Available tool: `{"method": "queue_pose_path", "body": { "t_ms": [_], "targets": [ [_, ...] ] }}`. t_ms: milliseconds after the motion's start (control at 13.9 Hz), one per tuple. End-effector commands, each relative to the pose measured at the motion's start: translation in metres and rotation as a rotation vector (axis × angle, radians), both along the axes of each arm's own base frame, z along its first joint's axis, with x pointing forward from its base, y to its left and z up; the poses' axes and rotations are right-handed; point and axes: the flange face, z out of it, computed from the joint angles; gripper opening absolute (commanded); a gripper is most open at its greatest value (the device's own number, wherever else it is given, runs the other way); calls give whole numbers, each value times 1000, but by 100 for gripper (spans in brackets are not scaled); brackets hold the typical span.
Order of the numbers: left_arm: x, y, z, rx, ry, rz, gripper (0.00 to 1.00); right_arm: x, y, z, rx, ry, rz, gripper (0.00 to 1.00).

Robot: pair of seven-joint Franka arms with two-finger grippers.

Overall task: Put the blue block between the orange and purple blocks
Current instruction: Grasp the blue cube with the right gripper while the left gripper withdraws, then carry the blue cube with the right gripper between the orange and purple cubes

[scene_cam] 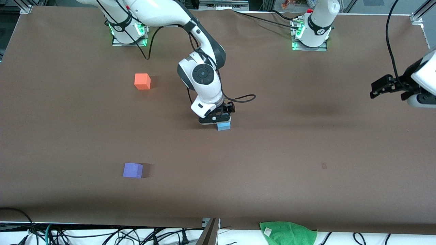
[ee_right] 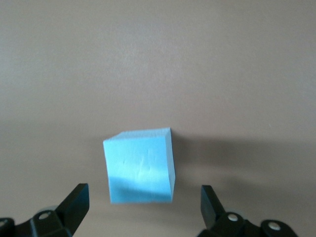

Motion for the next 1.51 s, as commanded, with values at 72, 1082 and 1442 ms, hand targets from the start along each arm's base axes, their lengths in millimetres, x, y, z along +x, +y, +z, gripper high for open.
{"method": "queue_pose_path", "body": {
  "t_ms": [72,1082,1442],
  "targets": [
    [-12,6,-6,-10,-4,33,100,-9,24,-28,11,-64,34,100],
    [-9,-5,-6,15,15,16,100,87,-121,70,-76,12,70,0],
    [-10,-8,-5,15,20,10,100,125,-314,105,-31,127,132,0]
  ]
}}
